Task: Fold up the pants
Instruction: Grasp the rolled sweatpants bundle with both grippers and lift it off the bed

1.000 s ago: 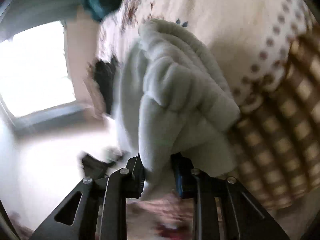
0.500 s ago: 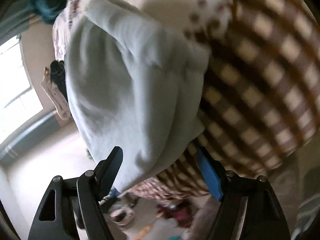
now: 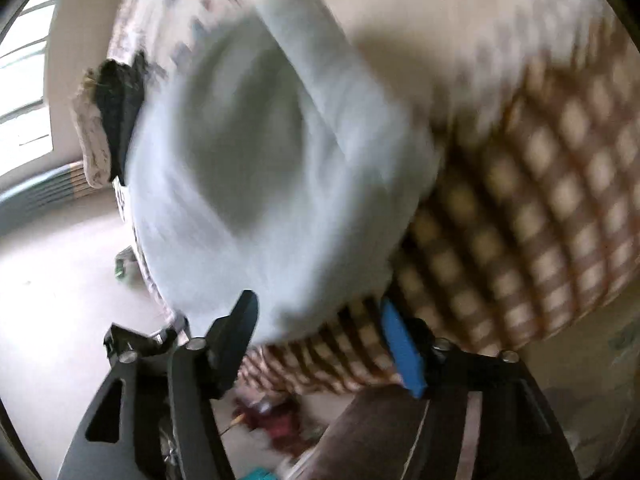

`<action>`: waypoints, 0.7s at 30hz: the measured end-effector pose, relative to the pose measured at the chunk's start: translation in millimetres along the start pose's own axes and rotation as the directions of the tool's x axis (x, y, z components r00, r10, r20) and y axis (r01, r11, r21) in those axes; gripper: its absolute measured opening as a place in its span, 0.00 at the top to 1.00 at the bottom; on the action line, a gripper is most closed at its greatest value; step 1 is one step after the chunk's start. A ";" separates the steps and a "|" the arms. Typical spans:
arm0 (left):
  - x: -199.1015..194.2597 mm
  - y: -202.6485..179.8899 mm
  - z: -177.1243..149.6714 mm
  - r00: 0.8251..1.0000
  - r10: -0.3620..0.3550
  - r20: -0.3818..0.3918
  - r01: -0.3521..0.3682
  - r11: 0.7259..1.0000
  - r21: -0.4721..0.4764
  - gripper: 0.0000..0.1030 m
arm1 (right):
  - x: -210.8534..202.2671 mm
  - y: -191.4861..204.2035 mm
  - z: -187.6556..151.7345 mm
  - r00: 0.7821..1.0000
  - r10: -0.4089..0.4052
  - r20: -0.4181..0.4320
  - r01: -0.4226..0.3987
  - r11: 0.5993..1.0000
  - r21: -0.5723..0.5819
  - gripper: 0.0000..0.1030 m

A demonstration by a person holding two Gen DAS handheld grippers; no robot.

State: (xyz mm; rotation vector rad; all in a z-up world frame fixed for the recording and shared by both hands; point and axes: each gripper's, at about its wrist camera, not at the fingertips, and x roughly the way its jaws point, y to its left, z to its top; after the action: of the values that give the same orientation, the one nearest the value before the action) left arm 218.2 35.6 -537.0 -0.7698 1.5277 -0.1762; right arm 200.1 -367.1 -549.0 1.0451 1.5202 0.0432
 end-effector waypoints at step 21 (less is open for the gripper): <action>-56.6 -65.6 29.4 0.995 0.017 0.103 -0.030 0.991 0.129 0.21 | -32.2 19.9 80.4 0.979 -0.165 0.116 0.165 0.986 0.014 0.15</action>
State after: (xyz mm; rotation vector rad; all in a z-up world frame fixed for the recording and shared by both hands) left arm 264.3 27.4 -458.4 -0.6471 1.4135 -0.2139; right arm 272.1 -417.1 -534.4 0.9057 1.4957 -0.1352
